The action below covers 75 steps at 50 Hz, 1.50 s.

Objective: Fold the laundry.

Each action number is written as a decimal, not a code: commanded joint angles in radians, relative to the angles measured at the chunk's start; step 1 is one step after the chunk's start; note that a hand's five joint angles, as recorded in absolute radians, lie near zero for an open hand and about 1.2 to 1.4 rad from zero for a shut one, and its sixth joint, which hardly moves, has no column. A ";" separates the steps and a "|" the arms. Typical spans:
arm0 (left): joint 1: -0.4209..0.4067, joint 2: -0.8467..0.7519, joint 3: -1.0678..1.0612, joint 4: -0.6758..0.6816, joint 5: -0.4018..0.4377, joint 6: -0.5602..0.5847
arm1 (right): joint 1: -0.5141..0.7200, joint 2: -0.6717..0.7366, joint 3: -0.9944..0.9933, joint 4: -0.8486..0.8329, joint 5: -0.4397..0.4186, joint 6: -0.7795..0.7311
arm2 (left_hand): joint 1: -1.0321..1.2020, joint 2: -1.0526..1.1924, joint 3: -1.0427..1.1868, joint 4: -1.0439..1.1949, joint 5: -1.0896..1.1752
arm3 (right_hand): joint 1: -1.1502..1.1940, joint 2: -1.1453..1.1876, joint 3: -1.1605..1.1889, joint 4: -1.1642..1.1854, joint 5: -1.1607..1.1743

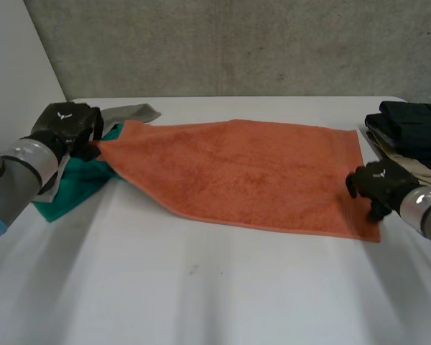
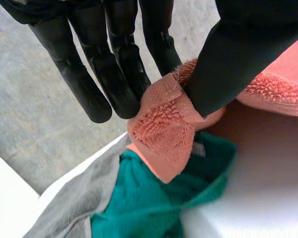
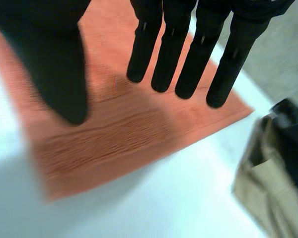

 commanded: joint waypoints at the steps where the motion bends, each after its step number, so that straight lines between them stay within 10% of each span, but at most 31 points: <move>1: 0.011 0.002 0.008 -0.037 0.010 0.047 | 0.001 -0.002 0.055 0.058 -0.041 0.109 | 0.239 0.198 0.198 0.198 0.240 | -0.010 -0.010 -0.018 -0.022 -0.012; 38: -0.006 -0.045 0.067 -0.037 -0.006 0.004 | 0.083 0.179 -0.046 -0.255 0.075 0.207 | 0.239 0.198 0.198 0.198 0.240 | 0.204 0.204 0.196 0.192 0.202; 47: -0.009 -0.042 0.060 -0.057 -0.009 0.011 | 0.082 0.157 -0.056 -0.245 0.082 0.195 | 0.239 0.198 0.198 0.198 0.240 | 0.703 0.704 0.696 0.692 0.702; 54: -0.006 0.011 -0.001 -0.216 -0.046 0.137 | 0.062 -0.033 0.013 -0.104 0.085 0.057 | 0.239 0.198 0.198 0.198 0.240 | 0.703 0.704 0.696 0.692 0.702; 63: -0.003 0.113 -0.163 -0.667 -0.102 0.507 | -0.114 -0.199 0.167 0.482 0.076 -0.618 | 0.239 0.198 0.198 0.198 0.240 | 0.703 0.704 0.696 0.692 0.702; 75: -0.037 0.033 -0.004 -0.554 -0.094 0.447 | -0.061 -0.069 0.003 0.269 0.085 -0.405 | 0.239 0.198 0.198 0.198 0.240 | 0.703 0.704 0.696 0.692 0.702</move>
